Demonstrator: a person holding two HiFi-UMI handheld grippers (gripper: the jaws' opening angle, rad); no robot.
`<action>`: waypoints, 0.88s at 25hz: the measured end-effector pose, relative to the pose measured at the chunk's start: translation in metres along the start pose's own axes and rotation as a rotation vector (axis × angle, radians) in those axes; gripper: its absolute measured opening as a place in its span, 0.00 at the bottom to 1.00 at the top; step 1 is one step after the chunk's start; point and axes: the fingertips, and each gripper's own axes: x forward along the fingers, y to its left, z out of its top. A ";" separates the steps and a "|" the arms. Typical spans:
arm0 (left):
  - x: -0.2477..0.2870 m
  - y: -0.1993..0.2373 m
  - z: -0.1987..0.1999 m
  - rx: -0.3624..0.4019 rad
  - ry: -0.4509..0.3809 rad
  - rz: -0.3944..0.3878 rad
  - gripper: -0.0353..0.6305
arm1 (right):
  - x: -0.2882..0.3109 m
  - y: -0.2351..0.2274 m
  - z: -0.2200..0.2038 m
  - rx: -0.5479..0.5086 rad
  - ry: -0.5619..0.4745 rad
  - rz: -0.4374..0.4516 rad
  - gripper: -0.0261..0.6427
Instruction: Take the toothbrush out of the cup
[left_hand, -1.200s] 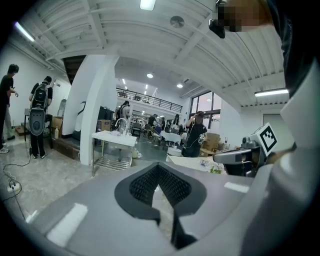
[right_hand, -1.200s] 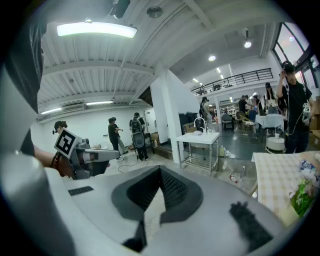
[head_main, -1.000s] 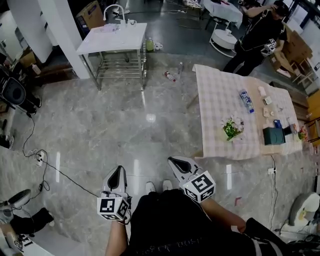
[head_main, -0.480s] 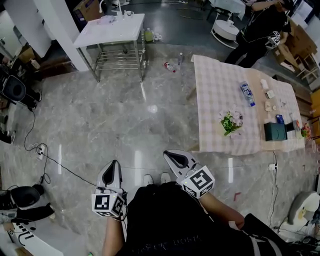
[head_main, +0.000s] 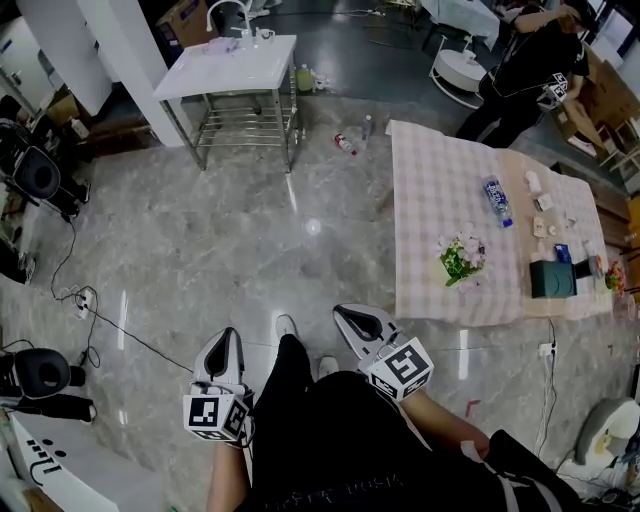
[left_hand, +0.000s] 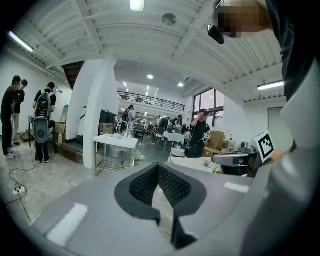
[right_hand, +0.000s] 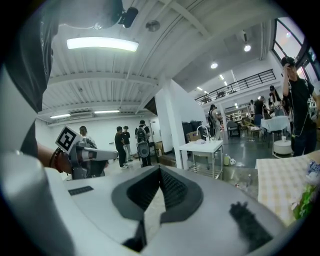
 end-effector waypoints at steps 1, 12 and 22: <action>0.003 0.001 0.001 0.002 -0.001 -0.003 0.07 | 0.002 -0.002 0.002 0.002 -0.003 0.001 0.06; 0.061 0.024 0.005 0.000 -0.002 -0.068 0.07 | 0.036 -0.029 0.004 0.020 0.010 -0.027 0.06; 0.139 0.072 0.037 -0.003 -0.019 -0.133 0.07 | 0.108 -0.058 0.039 0.056 -0.026 0.016 0.06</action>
